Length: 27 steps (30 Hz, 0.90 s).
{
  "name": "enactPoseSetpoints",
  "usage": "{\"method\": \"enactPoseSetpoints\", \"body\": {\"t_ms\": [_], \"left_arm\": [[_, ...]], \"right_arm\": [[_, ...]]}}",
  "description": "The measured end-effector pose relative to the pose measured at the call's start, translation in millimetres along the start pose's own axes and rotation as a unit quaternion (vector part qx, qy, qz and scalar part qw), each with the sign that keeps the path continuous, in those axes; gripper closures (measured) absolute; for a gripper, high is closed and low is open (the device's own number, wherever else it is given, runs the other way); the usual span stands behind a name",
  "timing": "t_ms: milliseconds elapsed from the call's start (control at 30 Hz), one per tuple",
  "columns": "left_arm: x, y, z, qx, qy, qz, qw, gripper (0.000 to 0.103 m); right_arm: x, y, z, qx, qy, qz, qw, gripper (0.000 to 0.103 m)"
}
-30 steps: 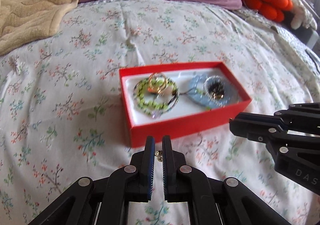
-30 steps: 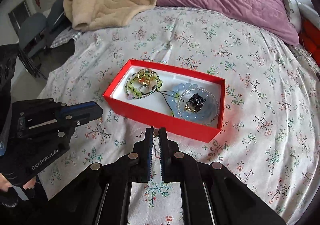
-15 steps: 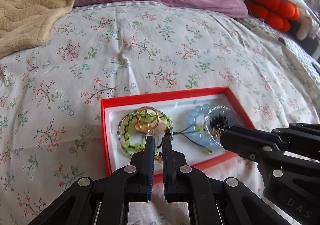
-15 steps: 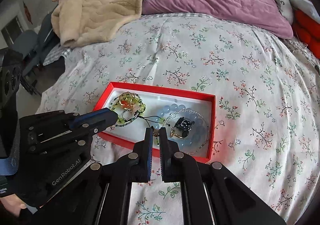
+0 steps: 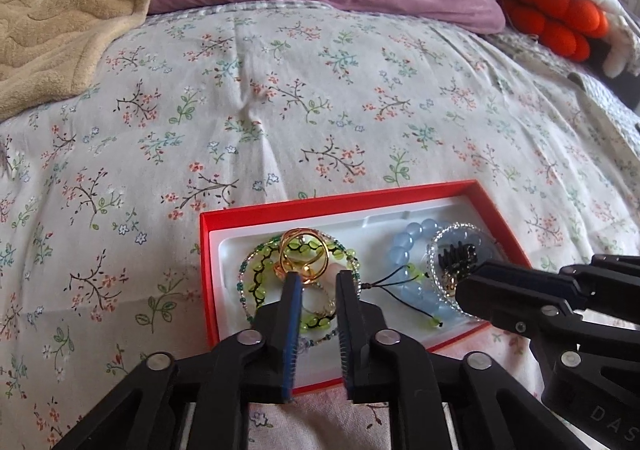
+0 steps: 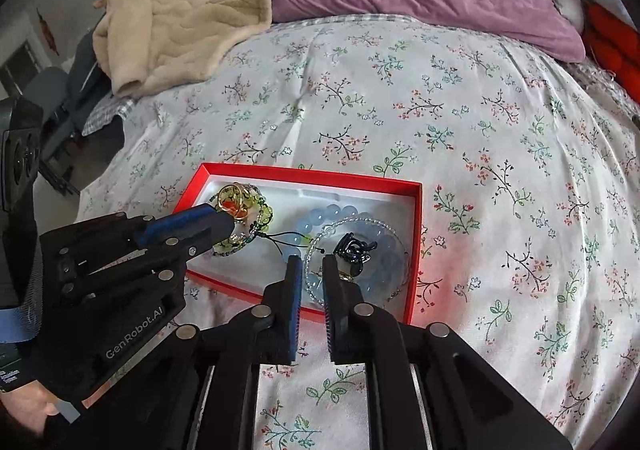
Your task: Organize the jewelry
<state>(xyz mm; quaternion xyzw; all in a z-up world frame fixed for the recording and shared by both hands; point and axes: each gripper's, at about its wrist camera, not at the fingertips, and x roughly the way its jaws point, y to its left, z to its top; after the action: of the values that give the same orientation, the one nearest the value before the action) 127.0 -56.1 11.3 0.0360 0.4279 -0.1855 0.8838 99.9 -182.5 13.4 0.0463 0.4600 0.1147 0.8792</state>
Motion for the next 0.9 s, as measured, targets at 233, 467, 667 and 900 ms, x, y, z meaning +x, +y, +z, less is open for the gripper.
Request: {"method": "enactPoseSetpoints", "body": {"t_ms": [233, 467, 667, 900], "left_arm": [[-16, 8, -5, -0.016, 0.002, 0.011, 0.9998, 0.061], [-36, 9, -18, -0.015, 0.002, 0.035, 0.9993, 0.019], [-47, 11, -35, -0.037, 0.027, 0.065, 0.9969, 0.001], [-48, 10, -60, -0.050, 0.054, 0.092, 0.9930, 0.001]], "right_arm": [[-15, -5, -1, 0.001, -0.015, -0.007, 1.000, 0.060], [-28, -14, -18, -0.009, 0.001, -0.035, 0.999, 0.049], [-35, -19, -41, -0.010, 0.031, -0.068, 0.997, 0.032], [-29, -16, -67, 0.001, 0.079, -0.106, 0.991, 0.017]]}}
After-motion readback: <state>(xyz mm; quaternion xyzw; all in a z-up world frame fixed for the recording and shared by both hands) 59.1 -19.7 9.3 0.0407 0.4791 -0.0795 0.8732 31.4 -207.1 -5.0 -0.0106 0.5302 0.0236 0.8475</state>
